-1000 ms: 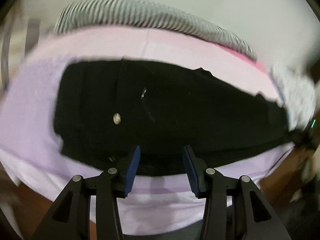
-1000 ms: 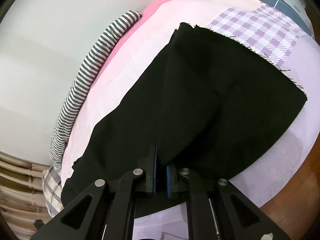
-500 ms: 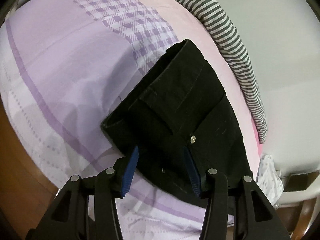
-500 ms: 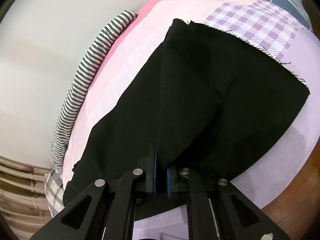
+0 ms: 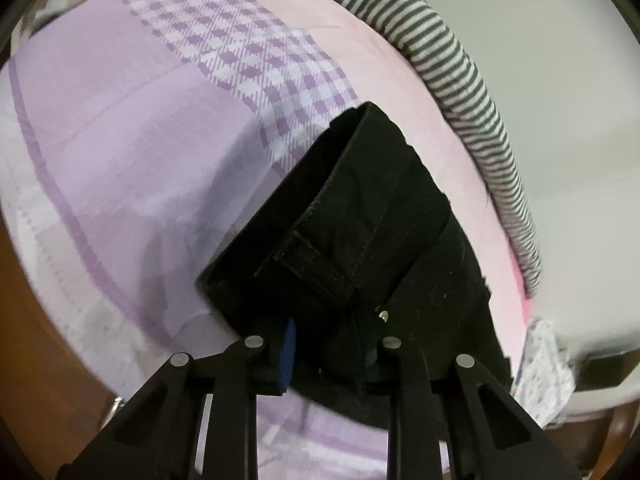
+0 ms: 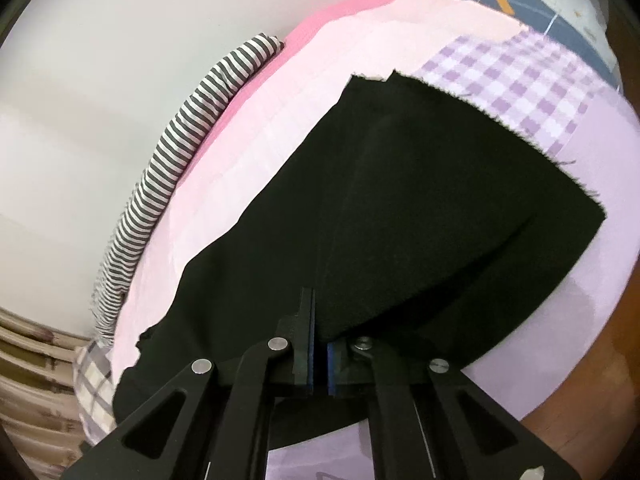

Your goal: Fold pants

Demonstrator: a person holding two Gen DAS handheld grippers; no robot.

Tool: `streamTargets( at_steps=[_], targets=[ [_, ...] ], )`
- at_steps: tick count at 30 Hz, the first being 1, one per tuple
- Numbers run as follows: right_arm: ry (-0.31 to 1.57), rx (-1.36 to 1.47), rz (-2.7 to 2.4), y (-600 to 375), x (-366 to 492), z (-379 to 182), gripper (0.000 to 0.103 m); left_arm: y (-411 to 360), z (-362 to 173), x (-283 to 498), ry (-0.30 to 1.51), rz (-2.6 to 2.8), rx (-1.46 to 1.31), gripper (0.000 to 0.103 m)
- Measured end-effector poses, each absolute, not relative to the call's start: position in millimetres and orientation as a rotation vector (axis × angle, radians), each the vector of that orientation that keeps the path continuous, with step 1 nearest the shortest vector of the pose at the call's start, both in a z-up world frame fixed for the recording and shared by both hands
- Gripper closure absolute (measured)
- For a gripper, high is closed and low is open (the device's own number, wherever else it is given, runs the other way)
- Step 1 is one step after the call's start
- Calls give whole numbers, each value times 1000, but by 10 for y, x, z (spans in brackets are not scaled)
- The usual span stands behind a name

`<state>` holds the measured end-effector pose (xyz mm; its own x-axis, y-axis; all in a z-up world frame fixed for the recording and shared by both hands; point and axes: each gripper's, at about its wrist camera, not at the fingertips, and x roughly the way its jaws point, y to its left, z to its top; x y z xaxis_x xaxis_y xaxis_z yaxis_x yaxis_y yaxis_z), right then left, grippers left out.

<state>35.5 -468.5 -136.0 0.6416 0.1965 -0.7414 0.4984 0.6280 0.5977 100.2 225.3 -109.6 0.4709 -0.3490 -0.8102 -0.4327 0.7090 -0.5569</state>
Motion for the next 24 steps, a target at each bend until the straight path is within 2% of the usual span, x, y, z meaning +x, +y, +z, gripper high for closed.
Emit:
streamTargets(
  at_steps=[9, 12, 15, 17, 24],
  targets=[
    [911, 894, -214, -4727, 291, -1443, 99, 2178, -1162, 954, 1187, 71, -733, 80],
    [911, 907, -199, -4749, 299, -1459, 99, 2127, -1135, 986, 1197, 74, -696, 77],
    [902, 917, -183, -4771, 305, -1456, 95, 2113, -1082, 962, 1207, 66, -680, 67],
    [900, 923, -174, -4782, 308, -1457, 95, 2105, -1000, 911, 1197, 87, -632, 48],
    [864, 1013, -180, -4972, 223, -1520, 91, 1899, -401, 656, 989, 108, -382, 46]
  ],
)
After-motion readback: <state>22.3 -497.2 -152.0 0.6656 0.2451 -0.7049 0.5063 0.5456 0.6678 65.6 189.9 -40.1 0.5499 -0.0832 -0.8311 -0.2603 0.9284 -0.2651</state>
